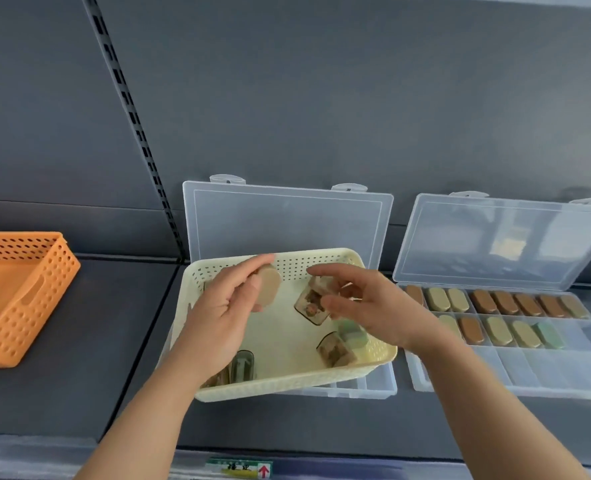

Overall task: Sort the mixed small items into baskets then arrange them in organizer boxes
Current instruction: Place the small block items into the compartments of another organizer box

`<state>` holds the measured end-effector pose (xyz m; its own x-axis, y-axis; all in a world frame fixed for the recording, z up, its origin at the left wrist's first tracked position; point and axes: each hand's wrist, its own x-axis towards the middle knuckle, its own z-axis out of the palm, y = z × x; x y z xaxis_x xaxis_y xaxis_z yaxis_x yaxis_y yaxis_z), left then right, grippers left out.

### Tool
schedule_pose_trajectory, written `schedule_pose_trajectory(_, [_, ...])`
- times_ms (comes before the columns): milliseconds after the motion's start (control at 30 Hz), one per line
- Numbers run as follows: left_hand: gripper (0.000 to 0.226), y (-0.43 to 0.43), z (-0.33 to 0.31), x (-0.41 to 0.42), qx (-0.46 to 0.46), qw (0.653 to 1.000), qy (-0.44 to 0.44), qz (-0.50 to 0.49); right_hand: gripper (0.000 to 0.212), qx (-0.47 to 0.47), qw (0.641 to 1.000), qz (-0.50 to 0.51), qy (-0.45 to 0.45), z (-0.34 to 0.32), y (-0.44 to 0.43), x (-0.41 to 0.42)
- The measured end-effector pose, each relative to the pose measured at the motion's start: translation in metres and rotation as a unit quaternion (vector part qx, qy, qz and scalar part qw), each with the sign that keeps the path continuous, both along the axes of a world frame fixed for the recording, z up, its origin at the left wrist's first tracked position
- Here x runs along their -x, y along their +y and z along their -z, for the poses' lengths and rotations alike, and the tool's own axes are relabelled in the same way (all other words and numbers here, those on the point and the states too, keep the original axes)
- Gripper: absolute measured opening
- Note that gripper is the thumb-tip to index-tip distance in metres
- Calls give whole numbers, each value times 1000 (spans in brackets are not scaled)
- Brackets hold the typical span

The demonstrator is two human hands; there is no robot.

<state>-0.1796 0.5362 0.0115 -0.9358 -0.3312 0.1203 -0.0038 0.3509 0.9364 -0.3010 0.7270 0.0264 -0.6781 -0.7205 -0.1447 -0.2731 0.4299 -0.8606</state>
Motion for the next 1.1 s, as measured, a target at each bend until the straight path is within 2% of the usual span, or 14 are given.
schedule_pose_trajectory(67, [30, 22, -5, 14, -129, 991, 24, 9, 33, 50, 998, 40, -16, -5, 22, 6])
schedule_pose_trajectory(133, [27, 46, -9, 27, -208, 977, 27, 30, 31, 96, 990, 98, -33, -8, 45, 12])
schedule_pose_trajectory(267, [43, 101, -10, 57, -158, 985, -12, 72, 29, 108, 976, 181, -54, -9, 103, 24])
schedule_pose_trajectory(433, [48, 187, -12, 92, -170, 979, -23, 106, 33, 84, 965, 245, -49, -1, 197, 49])
schedule_pose_trajectory(500, [50, 220, -8, 109, -141, 982, -26, 126, 32, 61, 960, 273, -23, 3, 234, 63])
schedule_pose_trajectory(633, [39, 288, 12, 145, -16, 991, -25, 128, 33, 9, 948, 317, 25, 16, 301, 90])
schedule_pose_trajectory(800, [38, 358, 41, 185, 61, 989, -50, 128, 36, -10, 935, 352, 45, 32, 365, 115])
schedule_pose_trajectory(1000, [47, 409, 62, 217, 230, 962, -55, 139, 36, -36, 932, 356, 52, 45, 404, 128])
schedule_pose_trajectory(1100, [52, 414, 68, 223, 354, 925, -79, 117, 39, -59, 939, 334, 63, 47, 410, 133])
